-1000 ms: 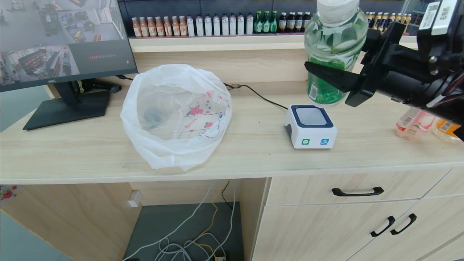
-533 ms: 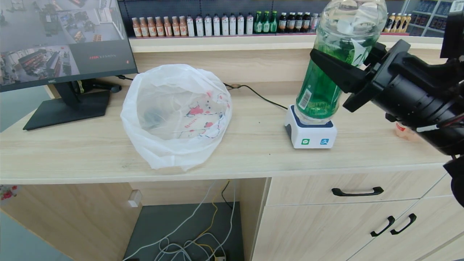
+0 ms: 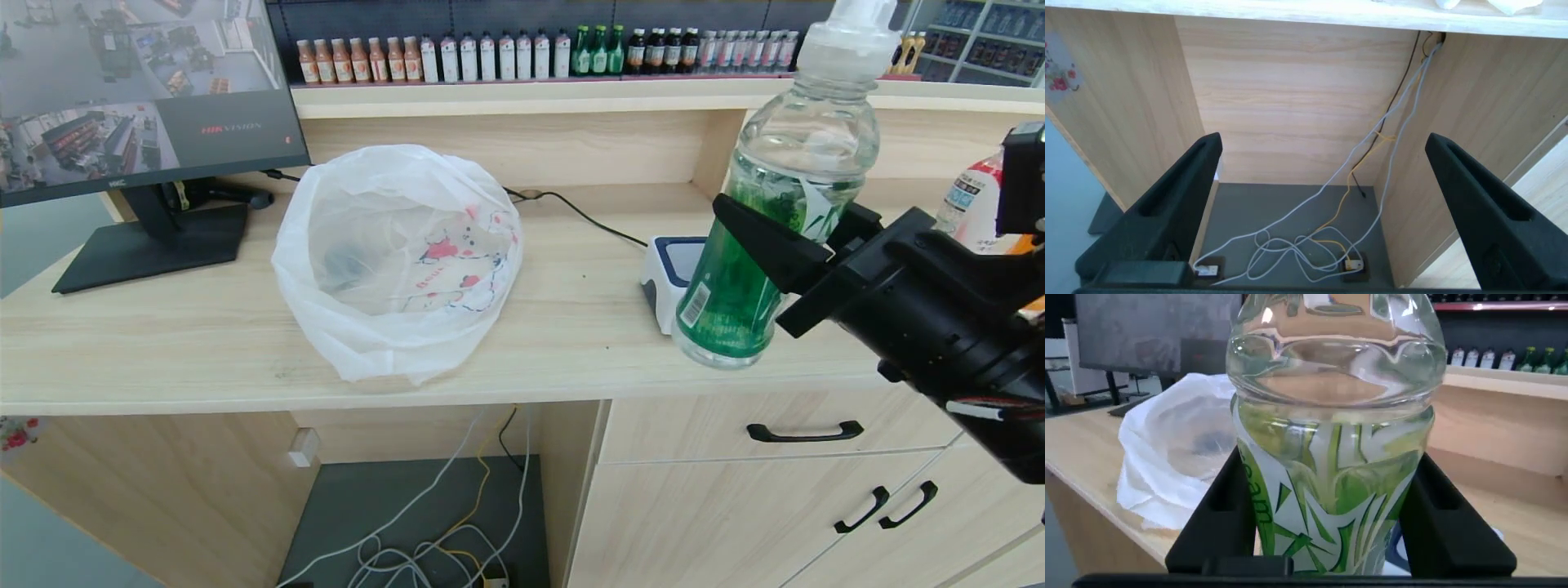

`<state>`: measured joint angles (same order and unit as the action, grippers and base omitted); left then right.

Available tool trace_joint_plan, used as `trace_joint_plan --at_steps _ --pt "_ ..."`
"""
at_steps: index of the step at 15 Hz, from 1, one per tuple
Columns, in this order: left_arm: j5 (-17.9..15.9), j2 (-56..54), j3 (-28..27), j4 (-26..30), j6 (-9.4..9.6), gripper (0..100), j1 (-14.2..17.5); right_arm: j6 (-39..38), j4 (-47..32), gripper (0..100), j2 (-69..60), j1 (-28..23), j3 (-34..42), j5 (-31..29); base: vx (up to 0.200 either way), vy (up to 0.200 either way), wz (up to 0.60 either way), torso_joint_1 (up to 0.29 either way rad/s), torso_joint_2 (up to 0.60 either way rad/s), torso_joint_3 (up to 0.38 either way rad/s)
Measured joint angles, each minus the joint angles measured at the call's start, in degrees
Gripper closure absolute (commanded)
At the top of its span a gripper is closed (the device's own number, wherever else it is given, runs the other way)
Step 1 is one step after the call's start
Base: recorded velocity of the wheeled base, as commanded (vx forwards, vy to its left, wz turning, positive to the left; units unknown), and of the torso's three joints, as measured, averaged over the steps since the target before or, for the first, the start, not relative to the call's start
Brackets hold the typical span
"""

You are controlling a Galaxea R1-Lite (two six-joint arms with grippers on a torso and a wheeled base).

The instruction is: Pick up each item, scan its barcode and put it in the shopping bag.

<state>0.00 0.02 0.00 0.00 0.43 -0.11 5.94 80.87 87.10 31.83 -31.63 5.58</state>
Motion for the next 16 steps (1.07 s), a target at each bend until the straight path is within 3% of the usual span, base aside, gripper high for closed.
trace_joint_plan --at_steps 5,10,16 --pt "0.00 0.00 0.00 0.00 -0.16 0 0.04 -0.33 2.17 100 -0.11 -0.59 2.69 -3.84 0.000 0.000 0.00 0.000 0.00 0.000" --pt "0.00 0.00 0.00 0.00 -0.38 0 0.06 1.74 2.44 100 2.51 -6.01 -2.86 -4.04 0.000 0.000 0.00 0.000 0.00 0.000" --pt "0.00 0.00 0.00 0.00 -0.63 0 0.11 2.46 2.79 100 5.38 -6.64 -8.50 -4.17 0.000 0.200 0.00 0.002 0.00 0.006"
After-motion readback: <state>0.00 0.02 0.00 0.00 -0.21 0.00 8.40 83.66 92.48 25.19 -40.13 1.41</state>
